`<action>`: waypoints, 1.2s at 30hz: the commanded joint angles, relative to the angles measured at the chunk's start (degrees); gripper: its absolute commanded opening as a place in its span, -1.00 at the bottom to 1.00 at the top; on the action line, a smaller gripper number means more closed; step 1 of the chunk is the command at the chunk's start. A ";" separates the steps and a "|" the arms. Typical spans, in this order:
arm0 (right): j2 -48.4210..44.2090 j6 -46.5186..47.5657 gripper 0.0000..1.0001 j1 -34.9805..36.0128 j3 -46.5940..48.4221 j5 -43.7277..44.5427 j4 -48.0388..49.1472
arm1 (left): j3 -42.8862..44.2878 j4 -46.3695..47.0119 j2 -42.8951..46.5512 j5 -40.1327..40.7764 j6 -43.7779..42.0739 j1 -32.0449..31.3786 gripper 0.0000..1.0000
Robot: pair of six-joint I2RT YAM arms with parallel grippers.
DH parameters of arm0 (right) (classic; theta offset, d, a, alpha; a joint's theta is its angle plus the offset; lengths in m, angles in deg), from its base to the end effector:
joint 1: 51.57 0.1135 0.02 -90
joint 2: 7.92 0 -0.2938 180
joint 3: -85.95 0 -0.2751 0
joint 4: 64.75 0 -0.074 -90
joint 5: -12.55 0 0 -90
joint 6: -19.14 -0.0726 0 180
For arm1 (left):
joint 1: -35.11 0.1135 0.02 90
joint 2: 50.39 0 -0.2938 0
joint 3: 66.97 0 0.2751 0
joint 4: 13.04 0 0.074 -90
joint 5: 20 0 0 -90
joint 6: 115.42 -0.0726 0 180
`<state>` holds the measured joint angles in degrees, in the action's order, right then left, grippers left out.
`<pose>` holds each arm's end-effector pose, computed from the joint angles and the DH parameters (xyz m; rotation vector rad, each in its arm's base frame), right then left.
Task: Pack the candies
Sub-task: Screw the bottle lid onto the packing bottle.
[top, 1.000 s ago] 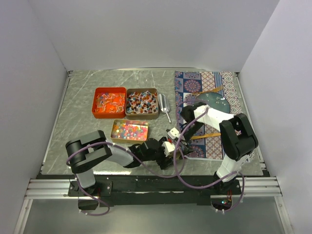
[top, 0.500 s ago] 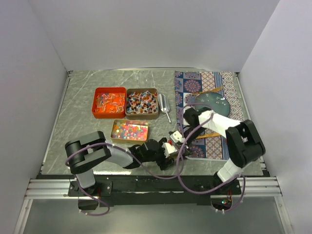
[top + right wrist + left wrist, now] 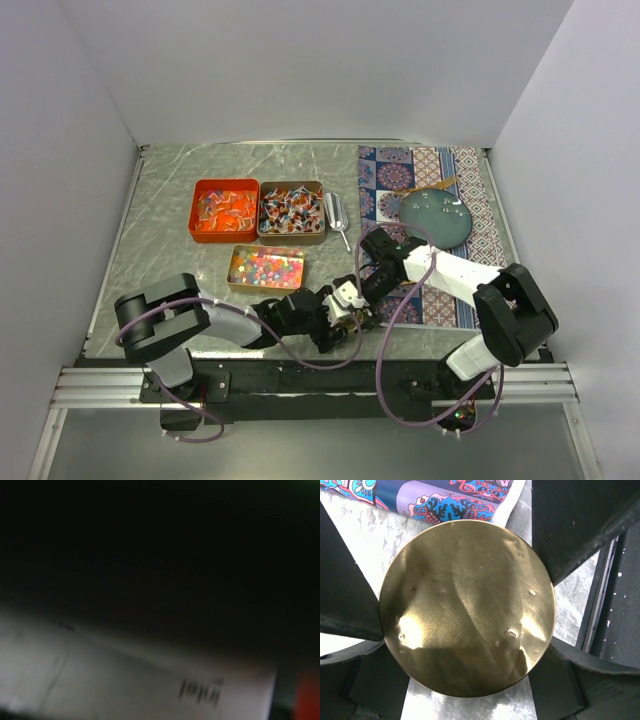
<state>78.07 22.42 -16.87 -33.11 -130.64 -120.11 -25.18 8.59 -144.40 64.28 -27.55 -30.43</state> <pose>0.1875 0.2005 0.1742 -2.1874 0.9559 0.9435 0.1321 -0.3079 0.1147 1.2749 1.7895 -0.7519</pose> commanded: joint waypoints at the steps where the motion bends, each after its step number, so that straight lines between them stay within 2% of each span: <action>1: 2.16 -7.83 0.54 4.93 -1.93 8.44 14.89 | -0.54 -12.24 -4.33 0.00 1.69 -0.12 -0.98; 8: 0.32 -25.66 0.46 8.98 -5.44 11.00 25.61 | -1.42 -10.93 -3.19 1.76 1.60 -0.20 -0.98; 14: -1.44 -33.33 0.46 11.00 -8.60 10.92 31.60 | -1.77 -10.40 -2.49 2.11 1.16 -0.12 -0.99; 17: -1.97 -33.33 0.47 11.18 -9.57 10.04 31.51 | -2.12 -10.14 -2.05 2.38 1.25 -0.12 -0.98; 20: -3.02 -34.99 0.67 11.18 -10.19 9.51 32.74 | -1.51 -10.75 -3.88 3.60 1.60 -0.12 -0.98; 21: -3.20 -35.35 0.99 11.01 -10.02 9.51 32.92 | -0.81 -11.10 -4.41 3.52 1.69 -0.03 -0.99; 26: -3.55 -34.05 1.00 8.90 -7.74 6.35 29.32 | -1.24 -10.75 -3.98 3.25 1.25 0.06 -0.98; 30: -3.47 -30.62 1.00 6.18 -4.22 3.27 22.22 | -0.80 -11.19 -4.60 2.90 1.43 0.23 -0.99; 36: -2.24 -20.16 1.00 4.85 1.14 1.51 9.64 | -1.59 -10.31 -3.01 2.46 1.78 1.91 -0.98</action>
<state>74.27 -2.57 -14.38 -37.14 -130.05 -104.90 -28.07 11.78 -143.53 65.35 -26.46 -28.94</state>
